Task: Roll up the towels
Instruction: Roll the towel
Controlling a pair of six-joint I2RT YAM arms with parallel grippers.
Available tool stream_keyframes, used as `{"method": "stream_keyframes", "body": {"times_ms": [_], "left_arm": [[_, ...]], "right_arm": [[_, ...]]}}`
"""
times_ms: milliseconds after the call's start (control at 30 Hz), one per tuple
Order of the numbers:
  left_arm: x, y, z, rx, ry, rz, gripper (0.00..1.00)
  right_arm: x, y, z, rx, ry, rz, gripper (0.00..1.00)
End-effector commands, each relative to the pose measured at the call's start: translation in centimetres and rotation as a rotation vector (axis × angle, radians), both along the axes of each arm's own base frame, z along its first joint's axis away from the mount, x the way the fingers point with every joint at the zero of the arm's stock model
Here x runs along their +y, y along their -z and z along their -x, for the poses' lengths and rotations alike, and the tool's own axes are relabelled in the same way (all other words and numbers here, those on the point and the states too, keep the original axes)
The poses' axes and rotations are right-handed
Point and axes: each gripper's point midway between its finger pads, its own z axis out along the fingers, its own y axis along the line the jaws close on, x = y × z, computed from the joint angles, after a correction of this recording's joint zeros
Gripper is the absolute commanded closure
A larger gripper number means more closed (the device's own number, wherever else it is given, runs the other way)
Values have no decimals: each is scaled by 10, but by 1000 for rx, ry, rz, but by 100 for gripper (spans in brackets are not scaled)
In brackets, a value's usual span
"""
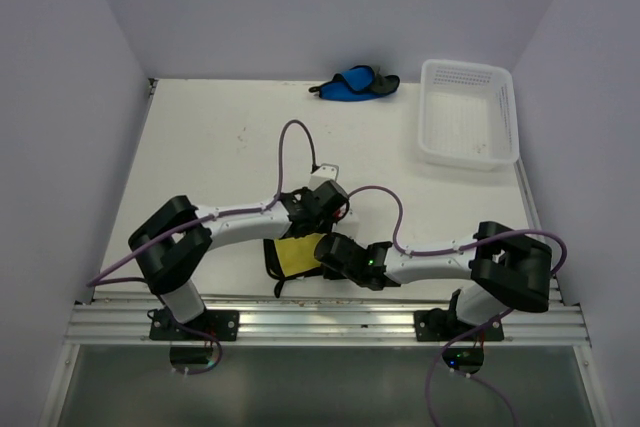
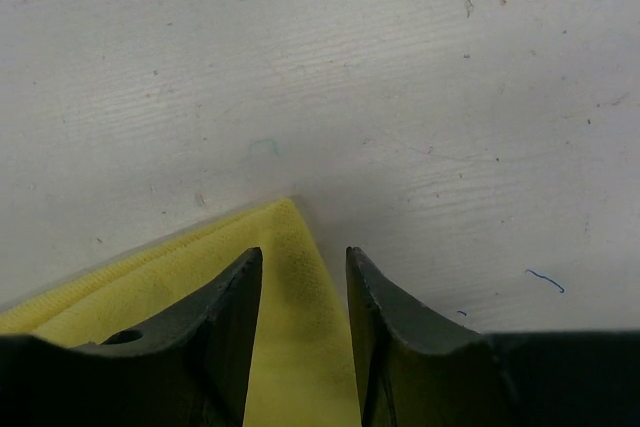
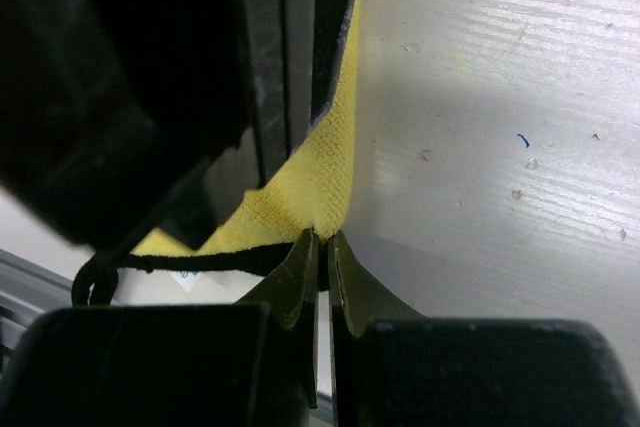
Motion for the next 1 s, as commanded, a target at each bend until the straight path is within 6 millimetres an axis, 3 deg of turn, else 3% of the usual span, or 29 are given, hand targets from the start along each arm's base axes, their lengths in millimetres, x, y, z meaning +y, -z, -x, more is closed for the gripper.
{"method": "stream_keyframes", "body": {"times_ms": [0,300,533,867,967], "left_arm": [[-1,-22,-5,-60,-47,21,57],[0,6,0,-26,-38,-42,59],[-2,14,-7,-27,-43,-96,64],[2,27,-3,5,-71,-74,99],[3,23,-5,0,-88,-39,100]], "right_arm": [[-10,13,3,12,13,41,100],[-12,14,4,12,14,39,100],[-14,16,5,13,13,42,100],[-15,12,4,-6,13,60,100],[-16,10,2,-20,15,61,100]]}}
